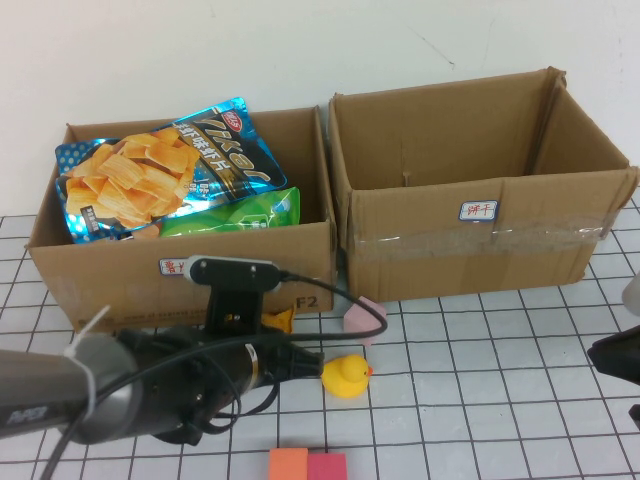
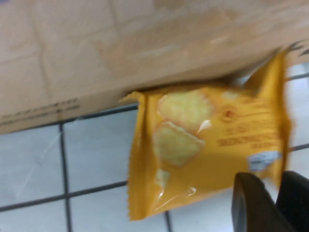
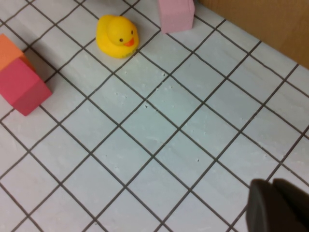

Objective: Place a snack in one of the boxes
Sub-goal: Pick up the biscuit

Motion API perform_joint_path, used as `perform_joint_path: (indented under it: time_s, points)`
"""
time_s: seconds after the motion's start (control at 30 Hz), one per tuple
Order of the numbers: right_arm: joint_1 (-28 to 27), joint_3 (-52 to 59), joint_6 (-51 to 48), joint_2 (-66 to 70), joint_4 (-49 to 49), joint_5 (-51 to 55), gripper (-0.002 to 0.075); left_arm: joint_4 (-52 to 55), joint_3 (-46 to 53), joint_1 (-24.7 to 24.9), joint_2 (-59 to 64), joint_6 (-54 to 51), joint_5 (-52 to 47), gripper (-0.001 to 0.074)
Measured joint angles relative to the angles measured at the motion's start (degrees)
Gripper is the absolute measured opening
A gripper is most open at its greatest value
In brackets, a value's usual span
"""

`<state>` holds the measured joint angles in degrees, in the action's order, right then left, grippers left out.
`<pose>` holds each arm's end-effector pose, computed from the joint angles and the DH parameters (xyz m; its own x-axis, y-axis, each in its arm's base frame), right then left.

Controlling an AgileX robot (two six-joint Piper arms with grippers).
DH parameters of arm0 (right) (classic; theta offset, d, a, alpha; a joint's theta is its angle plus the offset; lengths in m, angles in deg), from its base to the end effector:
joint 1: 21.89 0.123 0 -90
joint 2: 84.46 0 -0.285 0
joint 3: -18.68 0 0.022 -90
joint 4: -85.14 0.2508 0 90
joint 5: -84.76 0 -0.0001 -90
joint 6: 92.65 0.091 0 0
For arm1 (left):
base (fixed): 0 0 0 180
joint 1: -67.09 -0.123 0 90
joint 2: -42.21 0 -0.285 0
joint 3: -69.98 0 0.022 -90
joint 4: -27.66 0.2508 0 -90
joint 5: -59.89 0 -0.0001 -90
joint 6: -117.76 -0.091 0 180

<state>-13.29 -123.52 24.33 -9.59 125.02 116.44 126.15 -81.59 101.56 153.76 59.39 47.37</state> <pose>0.2157 0.0637 0.2580 -0.4828 -0.5143 -0.7088 -0.6627 0.7437 -0.0882 0.2932 -0.1775 0.1440 -0.7346 0.0426 -0.6772 0.1613 0.9804 -0.1133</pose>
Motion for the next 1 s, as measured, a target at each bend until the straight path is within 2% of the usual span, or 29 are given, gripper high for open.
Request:
perform_joint_path:
  time_s: [0.23,0.33,0.4,0.53,0.57,0.63,0.8,1.0]
  points:
    - [0.0,0.0,-0.67,0.0,1.18,0.0,-0.0001,0.0,0.0,0.0,-3.36,0.0,2.55,0.0083]
    - [0.0,0.0,-1.33,0.0,1.69,0.0,-0.0001,0.0,0.0,0.0,-3.41,0.0,2.66,0.0122]
    - [0.0,0.0,-1.46,0.0,1.82,0.0,-0.0001,0.0,0.0,0.0,-3.41,0.0,2.66,0.0215]
    - [0.0,0.0,-1.69,0.0,1.82,0.0,-0.0001,0.03,0.0,0.0,-3.08,-0.16,2.0,0.0538]
    - [0.0,0.0,-1.69,0.0,1.82,0.0,-0.0001,0.03,0.0,0.0,-2.93,-0.29,1.68,0.0593]
    - [0.0,0.0,-1.69,0.0,1.87,0.0,-0.0001,0.03,0.0,0.0,-2.24,-0.51,0.76,0.0648]
    - [0.0,0.0,-1.69,0.0,1.97,0.0,-0.0001,0.03,-0.77,0.0,0.97,-0.51,-1.04,0.0687]
    - [0.0,0.0,-1.69,0.0,2.01,0.61,-0.0001,0.03,-3.01,0.0,3.27,-0.51,-1.31,0.0678]
